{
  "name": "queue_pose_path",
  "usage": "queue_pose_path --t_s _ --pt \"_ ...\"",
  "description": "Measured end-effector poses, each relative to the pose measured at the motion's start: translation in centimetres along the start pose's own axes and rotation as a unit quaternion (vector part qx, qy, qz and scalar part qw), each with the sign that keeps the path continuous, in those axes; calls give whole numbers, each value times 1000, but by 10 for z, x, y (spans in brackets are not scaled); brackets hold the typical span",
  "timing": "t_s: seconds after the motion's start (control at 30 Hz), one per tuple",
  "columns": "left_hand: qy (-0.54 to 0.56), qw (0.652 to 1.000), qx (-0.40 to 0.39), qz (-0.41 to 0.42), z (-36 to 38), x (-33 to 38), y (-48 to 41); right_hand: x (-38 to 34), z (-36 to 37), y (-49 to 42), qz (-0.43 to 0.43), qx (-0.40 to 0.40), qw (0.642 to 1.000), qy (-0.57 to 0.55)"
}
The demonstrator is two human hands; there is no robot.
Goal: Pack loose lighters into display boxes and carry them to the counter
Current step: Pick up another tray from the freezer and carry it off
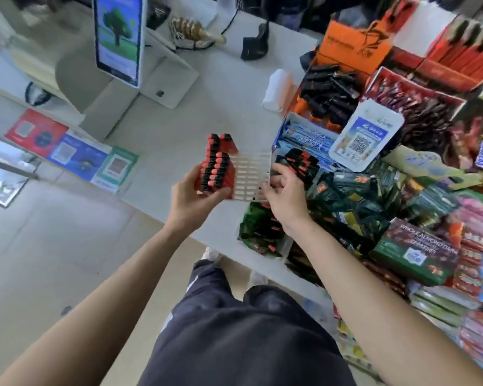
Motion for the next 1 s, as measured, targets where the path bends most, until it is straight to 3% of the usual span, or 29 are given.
queue_pose_path --t_s 0.17,0.47,0.57,0.67,0.77,1.0 --pt "-46 999 -24 9 -17 -23 -55 -17 32 -42 31 -52 989 133" --pt "-87 992 -87 35 -26 -61 -126 -23 64 -48 12 -46 960 276" --pt "-102 989 -98 42 -21 -74 -133 -20 63 -32 -47 6 926 374" --pt "-101 989 -107 28 -15 -83 -138 -10 59 -19 -16 38 882 469" --pt "-104 986 -124 30 -4 -88 -149 4 52 -11 35 1 869 493" --pt "-155 976 -141 68 43 -68 -210 5 50 -11 49 -9 868 493"
Point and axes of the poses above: each hand's wrist, its own y-axis away from the middle knuckle, its own z-axis out of the palm, x = y × z, the point moved 1 cm from there along -y, towards the middle knuckle, and after that the axes turned 2 degrees about -z, right-handed, at the moved point
